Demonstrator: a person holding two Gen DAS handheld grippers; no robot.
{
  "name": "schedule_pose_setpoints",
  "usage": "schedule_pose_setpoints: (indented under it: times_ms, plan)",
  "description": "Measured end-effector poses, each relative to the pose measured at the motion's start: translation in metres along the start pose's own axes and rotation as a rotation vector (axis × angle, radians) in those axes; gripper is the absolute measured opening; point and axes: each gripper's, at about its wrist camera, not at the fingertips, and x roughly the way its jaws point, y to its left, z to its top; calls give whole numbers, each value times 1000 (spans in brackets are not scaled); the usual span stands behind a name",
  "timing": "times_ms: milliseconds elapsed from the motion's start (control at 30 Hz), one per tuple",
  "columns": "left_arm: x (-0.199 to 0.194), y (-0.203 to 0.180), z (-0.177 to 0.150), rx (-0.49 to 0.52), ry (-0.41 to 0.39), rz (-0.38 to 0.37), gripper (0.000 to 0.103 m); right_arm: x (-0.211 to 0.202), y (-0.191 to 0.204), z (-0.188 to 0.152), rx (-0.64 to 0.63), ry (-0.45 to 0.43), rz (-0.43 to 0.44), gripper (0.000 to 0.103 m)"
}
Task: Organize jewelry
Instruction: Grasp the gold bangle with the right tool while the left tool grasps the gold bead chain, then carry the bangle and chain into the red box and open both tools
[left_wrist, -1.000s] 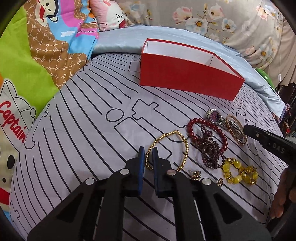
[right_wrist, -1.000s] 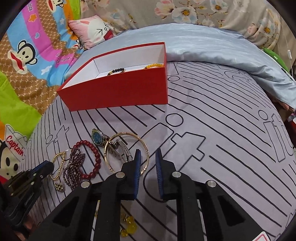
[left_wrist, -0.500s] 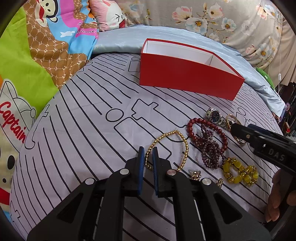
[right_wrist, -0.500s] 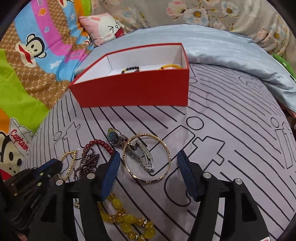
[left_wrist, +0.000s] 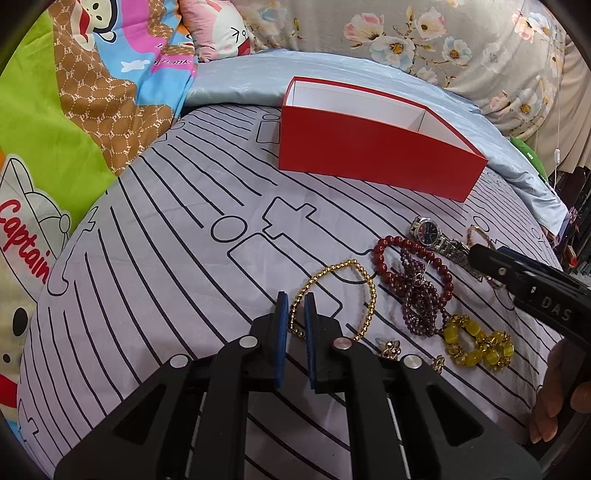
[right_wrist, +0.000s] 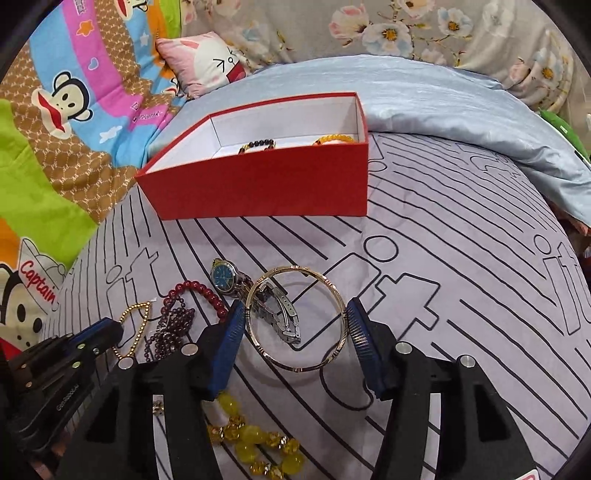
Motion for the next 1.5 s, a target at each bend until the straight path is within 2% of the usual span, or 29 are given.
schedule_pose_setpoints:
  times_ms: [133,333,533,633,700,767,867,933,967,1033,1067,1200,1267,1300,1333,1367,1500]
  plan:
    - [-2,2,0,-11,-4,-12,9,-21,-7,-3,21,-22,13,54]
    - [-17,-7,-3,13,-15,-29,1,-53,-13,-12,28,-48,26,54]
    - [-43,-12,5,19,-57,-57,0,-71,-17,-20,50,-63,44,54]
    - [-42,-11,7,11,-51,-59,1,-75,-17,-24,52,-63,49,55]
    - [-33,-9,8,5,-22,-90,6,-75,-17,-26,50,-61,49,55]
    - [-22,-8,7,0,-2,-85,27,-74,-17,-27,53,-58,53,55]
    - [-18,-10,6,3,-7,-89,51,-73,-17,-28,54,-55,54,55]
    - [-13,-17,6,28,-11,-70,60,-71,-18,-29,57,-52,56,55]
    - [-9,-20,8,39,-2,-65,60,-69,-18,-29,60,-49,58,55]
    - [2,-25,9,59,28,-51,59,-67,-16,-30,59,-46,61,55]
    - [7,-25,10,63,38,-42,54,-66,-15,-29,57,-45,62,55]
    - [8,-29,7,94,17,-6,44,-65,-12,-28,50,-44,67,55]
    - [8,-29,5,109,7,5,25,-64,-12,-28,52,-44,70,55]
    - [7,-28,5,109,6,0,19,-63,-12,-28,54,-44,71,55]
    - [7,-27,5,105,8,-7,7,-63,-12,-27,55,-43,73,55]
    - [7,-25,5,97,8,-12,4,-62,-12,-27,55,-43,73,55]
    - [2,-21,6,85,4,-33,4,-63,-12,-27,55,-44,73,55]
